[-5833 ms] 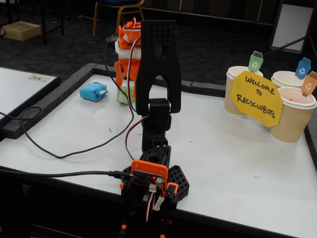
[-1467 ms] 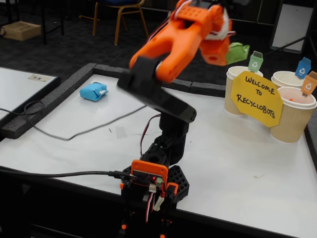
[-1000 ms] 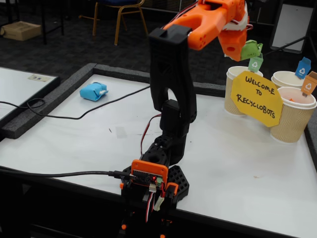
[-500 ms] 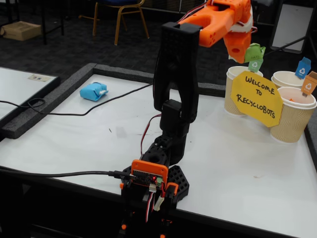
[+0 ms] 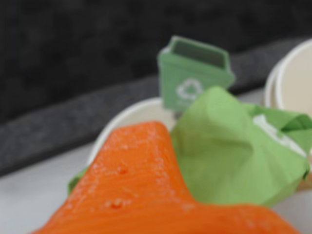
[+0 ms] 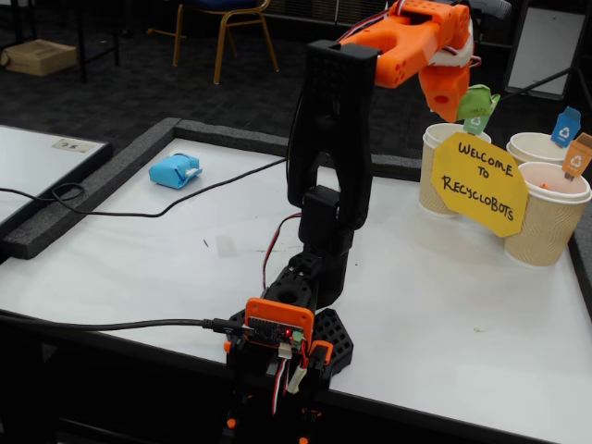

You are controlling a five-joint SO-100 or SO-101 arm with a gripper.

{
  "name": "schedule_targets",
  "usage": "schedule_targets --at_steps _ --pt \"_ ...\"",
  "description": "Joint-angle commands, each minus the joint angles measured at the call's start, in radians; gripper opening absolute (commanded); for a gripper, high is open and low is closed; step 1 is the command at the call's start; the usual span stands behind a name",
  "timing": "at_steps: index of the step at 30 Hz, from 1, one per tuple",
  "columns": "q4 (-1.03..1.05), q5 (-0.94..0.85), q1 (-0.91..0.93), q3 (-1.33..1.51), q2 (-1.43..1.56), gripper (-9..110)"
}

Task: Sort rubbish by color.

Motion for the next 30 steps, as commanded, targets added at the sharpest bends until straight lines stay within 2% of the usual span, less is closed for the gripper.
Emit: schedule_targets --at_steps 1,11,20,30 --pt "-0.035 0.003 0.038 -0.144 0.029 15" --pt "-0.074 0.003 0.044 -0.144 0.002 23" --pt "-0.054 0.003 0.049 -0.184 0.012 21" --pt "0.184 0.006 -0.120 -0.204 0.276 6"
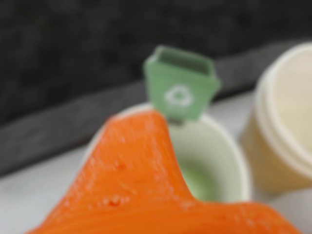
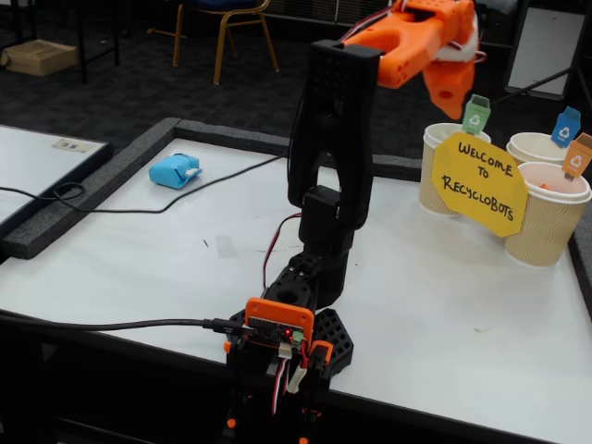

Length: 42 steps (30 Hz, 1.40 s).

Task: Sort rubbish by color.

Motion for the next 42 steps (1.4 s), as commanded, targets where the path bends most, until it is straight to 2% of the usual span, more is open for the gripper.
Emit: schedule_targets --at_steps 1,3,19,30,34,42 --pt "0.100 0.006 -0.107 -0.124 0.279 5" --pt "0.140 0.006 -0.147 -0.087 0.336 0" --pt "0.391 0.003 -0.489 0.360 0.923 0" --pt "0.390 0.003 -0.492 0.672 1.298 0" --pt "0.391 0.003 -0.572 0.667 1.301 0" --pt "0.370 0.003 -0.847 0.713 1.284 0"
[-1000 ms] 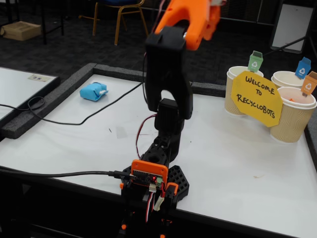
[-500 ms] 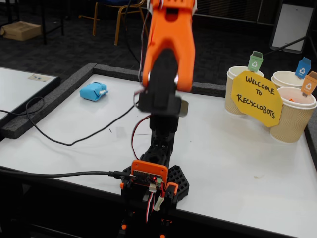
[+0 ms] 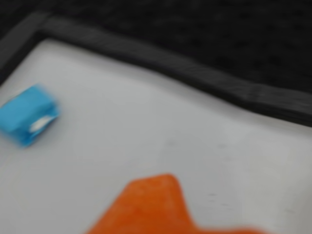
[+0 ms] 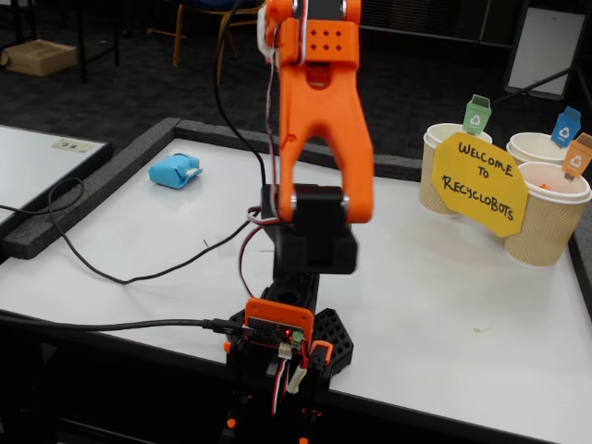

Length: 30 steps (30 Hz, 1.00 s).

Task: Sort rubbish by color.

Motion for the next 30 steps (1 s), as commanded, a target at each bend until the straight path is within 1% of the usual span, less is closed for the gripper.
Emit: schedule_targets --at_steps 1,6,12,22,25,26,28,30 --pt "-0.032 0.003 -0.140 -0.003 -0.006 0" --pt "-0.040 0.003 -0.238 0.025 -0.041 0" --pt "-0.069 0.003 -0.298 -0.020 -0.173 0" --pt "-0.075 -0.026 -0.410 -0.311 -0.629 0" --pt "-0.083 -0.026 -0.416 -0.423 -0.782 0" --pt "-0.083 -0.026 -0.416 -0.462 -0.834 1" --pt "-0.091 -0.026 -0.416 -0.525 -0.925 9" --pt "-0.097 -0.026 -0.416 -0.583 -1.017 12"
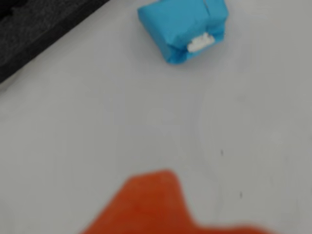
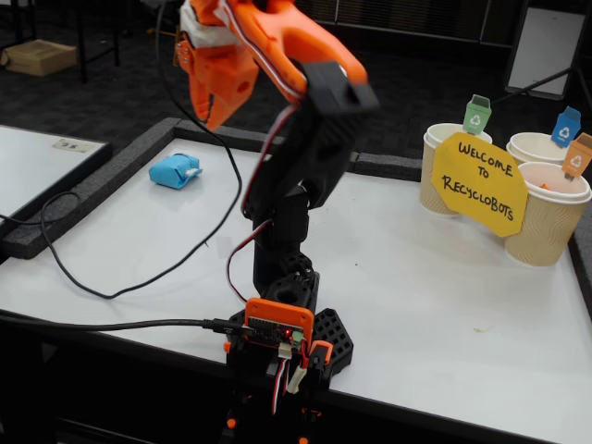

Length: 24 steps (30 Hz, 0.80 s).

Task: Sort rubbish by color.

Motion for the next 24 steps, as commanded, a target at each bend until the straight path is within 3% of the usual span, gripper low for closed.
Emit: schedule_targets --at_steps 1,12,24 --pt "-0.043 -0.026 -0.017 -0.227 -0.144 14" --pt "-0.103 -0.026 -0.011 -0.426 -0.583 29" --pt "-0.049 -0.209 0.095 -0.712 -0.862 29"
